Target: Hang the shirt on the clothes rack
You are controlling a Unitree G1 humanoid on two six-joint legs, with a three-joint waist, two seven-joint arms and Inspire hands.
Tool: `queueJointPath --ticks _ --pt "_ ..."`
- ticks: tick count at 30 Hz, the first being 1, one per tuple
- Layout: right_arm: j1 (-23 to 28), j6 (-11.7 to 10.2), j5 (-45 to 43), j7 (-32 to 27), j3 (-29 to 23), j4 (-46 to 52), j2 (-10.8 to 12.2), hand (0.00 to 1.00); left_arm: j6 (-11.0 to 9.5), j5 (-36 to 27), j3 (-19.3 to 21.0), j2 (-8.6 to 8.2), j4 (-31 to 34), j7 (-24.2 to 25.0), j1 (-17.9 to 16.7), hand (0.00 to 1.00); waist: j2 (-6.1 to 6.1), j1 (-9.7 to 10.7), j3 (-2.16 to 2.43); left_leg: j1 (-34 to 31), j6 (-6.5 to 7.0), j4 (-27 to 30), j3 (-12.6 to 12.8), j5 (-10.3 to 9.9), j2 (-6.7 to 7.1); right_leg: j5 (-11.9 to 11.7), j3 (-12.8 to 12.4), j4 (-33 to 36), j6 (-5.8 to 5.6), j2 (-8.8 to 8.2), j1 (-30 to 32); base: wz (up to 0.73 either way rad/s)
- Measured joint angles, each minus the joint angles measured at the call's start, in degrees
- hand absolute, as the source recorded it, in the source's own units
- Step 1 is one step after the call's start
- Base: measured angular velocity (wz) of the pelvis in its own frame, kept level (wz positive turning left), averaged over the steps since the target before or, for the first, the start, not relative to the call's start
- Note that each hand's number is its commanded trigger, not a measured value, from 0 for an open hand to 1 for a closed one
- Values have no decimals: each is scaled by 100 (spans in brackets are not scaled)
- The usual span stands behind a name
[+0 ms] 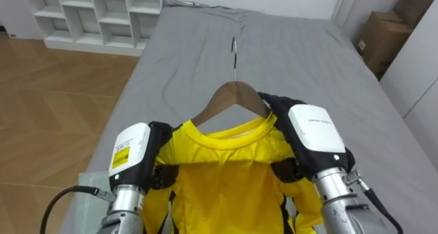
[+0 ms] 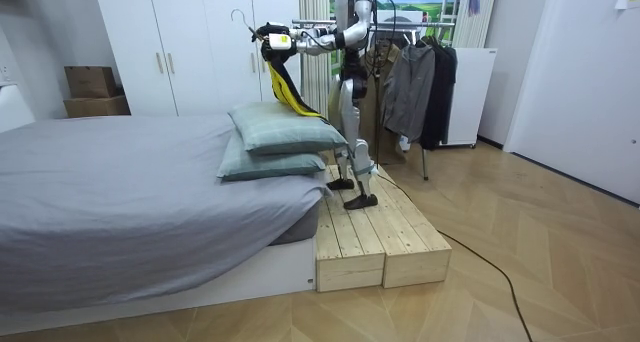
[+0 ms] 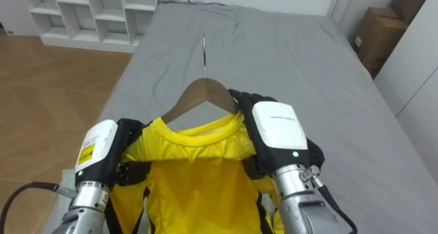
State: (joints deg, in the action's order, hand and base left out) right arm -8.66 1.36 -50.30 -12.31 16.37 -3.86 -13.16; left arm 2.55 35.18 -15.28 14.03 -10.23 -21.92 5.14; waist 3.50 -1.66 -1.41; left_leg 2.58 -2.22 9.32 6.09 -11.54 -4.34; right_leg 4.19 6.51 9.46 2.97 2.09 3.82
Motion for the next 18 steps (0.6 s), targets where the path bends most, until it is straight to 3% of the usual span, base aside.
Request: queueJointPath --ticks 2,9,11,18 --pt "6 3 69 -20 -31 -79 2 100 3 8 0 12 0 0 -2 100 -28 18 -15 -2 0 -1 -6 0 -2 -1 13 8 0 -1 0 2" --pt "11 150 144 -12 -77 -231 84 100 33 40 18 1 14 -7 -6 100 -47 151 3 -21 0 15 23 0 -7 -2 74 33 2 -20 -1 6" --pt "10 243 266 -5 -79 -232 118 100 87 52 -1 -19 14 -7 -6 100 -48 150 17 -18 0 18 24 0 -7 -2 81 37 2 -25 -4 0" --pt "13 239 572 -5 -182 -233 125 100 169 44 10 -29 12 -12 -6 100 -68 189 52 56 0 39 22 0 -10 -2 149 34 2 -57 -121 4"
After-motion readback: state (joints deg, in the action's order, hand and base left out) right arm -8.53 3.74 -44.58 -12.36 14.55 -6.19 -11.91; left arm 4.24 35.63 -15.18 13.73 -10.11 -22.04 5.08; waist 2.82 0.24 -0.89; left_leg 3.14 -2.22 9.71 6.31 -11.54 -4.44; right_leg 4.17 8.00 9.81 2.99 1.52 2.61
